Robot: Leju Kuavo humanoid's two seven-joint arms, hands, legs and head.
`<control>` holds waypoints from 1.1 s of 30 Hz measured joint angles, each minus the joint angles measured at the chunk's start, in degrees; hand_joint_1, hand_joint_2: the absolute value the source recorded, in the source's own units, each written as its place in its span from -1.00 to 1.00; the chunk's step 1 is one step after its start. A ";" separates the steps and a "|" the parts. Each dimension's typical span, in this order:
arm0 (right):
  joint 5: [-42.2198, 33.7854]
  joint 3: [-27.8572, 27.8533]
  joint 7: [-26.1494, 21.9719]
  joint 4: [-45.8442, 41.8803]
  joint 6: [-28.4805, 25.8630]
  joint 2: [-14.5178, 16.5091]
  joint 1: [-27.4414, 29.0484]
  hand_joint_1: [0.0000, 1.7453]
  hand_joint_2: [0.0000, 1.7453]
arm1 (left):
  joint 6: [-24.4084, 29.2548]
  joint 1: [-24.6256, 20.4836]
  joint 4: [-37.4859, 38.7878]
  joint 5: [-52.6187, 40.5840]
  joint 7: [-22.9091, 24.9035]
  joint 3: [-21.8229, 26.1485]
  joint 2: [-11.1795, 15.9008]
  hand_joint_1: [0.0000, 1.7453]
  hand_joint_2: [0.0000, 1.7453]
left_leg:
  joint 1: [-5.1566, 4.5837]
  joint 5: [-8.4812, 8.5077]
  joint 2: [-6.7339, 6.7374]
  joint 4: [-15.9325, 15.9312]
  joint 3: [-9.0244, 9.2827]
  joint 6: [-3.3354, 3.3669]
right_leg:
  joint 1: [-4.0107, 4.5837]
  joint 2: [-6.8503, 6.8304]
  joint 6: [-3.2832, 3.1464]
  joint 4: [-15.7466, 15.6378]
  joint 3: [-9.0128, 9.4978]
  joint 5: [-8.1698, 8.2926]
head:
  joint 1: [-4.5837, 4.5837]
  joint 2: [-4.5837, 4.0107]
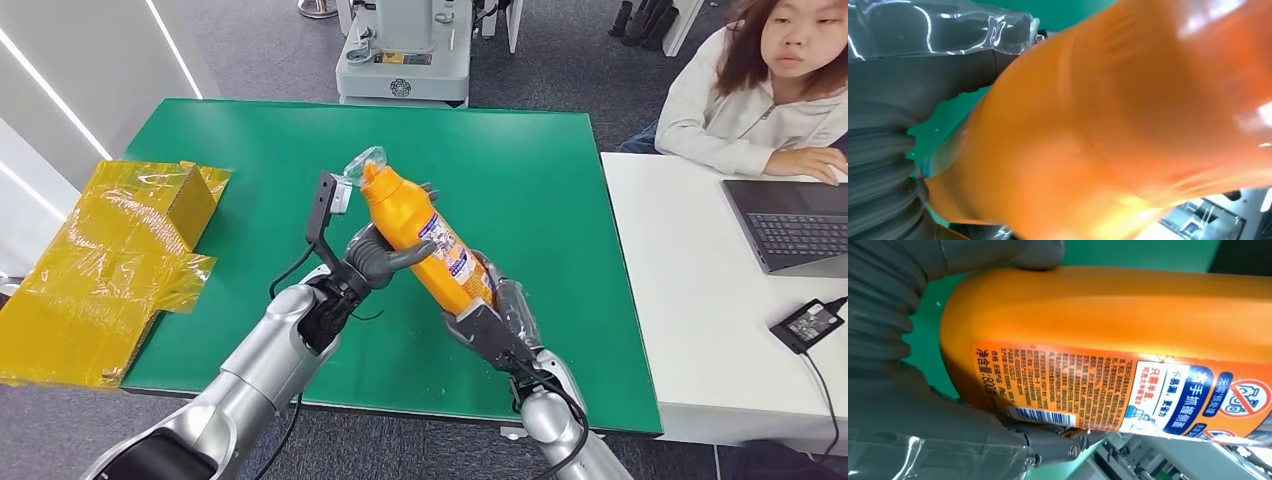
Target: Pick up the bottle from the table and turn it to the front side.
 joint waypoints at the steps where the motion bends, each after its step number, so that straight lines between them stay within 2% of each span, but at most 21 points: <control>1: 0.15 0.00 0.07 0.03 -0.11 0.00 0.14 1.00 1.00 | 0.55 -0.30 -0.01 0.36 -0.08 0.20 0.00 -1.00 1.00 | 0.00 0.00 0.00 0.00 0.00 0.00 | 0.00 0.00 0.00 0.00 0.00 0.00 | 0.01 0.00; 8: 0.88 -0.10 0.30 0.07 -0.35 0.00 1.32 1.00 1.00 | 1.54 -1.11 -0.17 1.64 -0.19 1.58 0.10 -0.96 1.00 | 0.00 0.00 -0.01 0.00 -0.01 0.00 | 0.00 -0.01 0.00 0.01 0.00 0.00 | 0.01 0.00; 10: 0.88 -0.11 0.30 0.07 -0.35 0.00 1.40 1.00 1.00 | 1.54 -1.11 -0.21 1.66 -0.19 1.73 0.09 -0.09 1.00 | 0.00 0.00 0.00 0.00 -0.01 0.00 | 0.00 0.00 0.00 0.01 0.00 0.00 | 0.01 0.00; 12: 0.90 -0.14 0.31 0.10 -0.35 0.00 1.47 1.00 1.00 | 1.73 -1.11 -0.25 1.68 -0.19 1.89 0.08 0.88 1.00 | 0.00 0.00 0.00 0.00 0.00 0.00 | 0.00 0.00 0.00 0.01 0.00 0.00 | 0.01 0.00; 13: 0.94 -0.18 0.31 0.12 -0.36 0.00 1.54 1.00 1.00 | 1.97 -1.11 -0.30 1.74 -0.21 2.00 0.08 0.95 1.00 | 0.00 0.00 -0.01 0.00 0.00 0.00 | 0.00 -0.01 0.00 0.00 0.00 0.00 | 0.01 0.00; 14: 1.01 -0.23 0.32 0.14 -0.38 0.00 1.63 1.00 1.00 | 2.23 -1.10 -0.37 1.89 -0.24 2.15 0.08 1.00 1.00 | 0.00 0.00 -0.01 0.00 0.00 0.00 | 0.00 -0.01 0.00 0.00 0.00 0.00 | 0.01 0.00; 31: 0.90 -0.73 -1.32 0.20 -0.29 -0.26 3.09 0.96 1.00 | 0.46 0.75 -1.35 5.25 0.07 3.24 0.10 1.00 1.00 | 0.00 0.00 -0.01 -0.01 -0.01 0.00 | 0.00 -0.01 0.00 0.01 0.01 0.00 | 0.01 0.00; 32: 0.77 -0.73 -1.38 0.20 -0.25 -0.29 3.12 0.60 1.00 | 0.26 0.88 -1.56 5.38 0.20 3.24 0.10 1.00 1.00 | 0.00 0.00 -0.01 -0.01 -0.01 0.00 | 0.00 -0.01 0.00 0.01 0.01 0.00 | 0.01 0.00; 33: 0.71 -0.74 -1.42 0.20 -0.21 -0.33 3.13 0.11 1.00 | 0.04 1.04 -1.76 5.52 0.39 3.24 0.11 1.00 1.00 | 0.00 0.00 -0.01 -0.01 -0.02 0.00 | 0.00 -0.01 0.00 0.01 0.01 0.00 | 0.01 0.00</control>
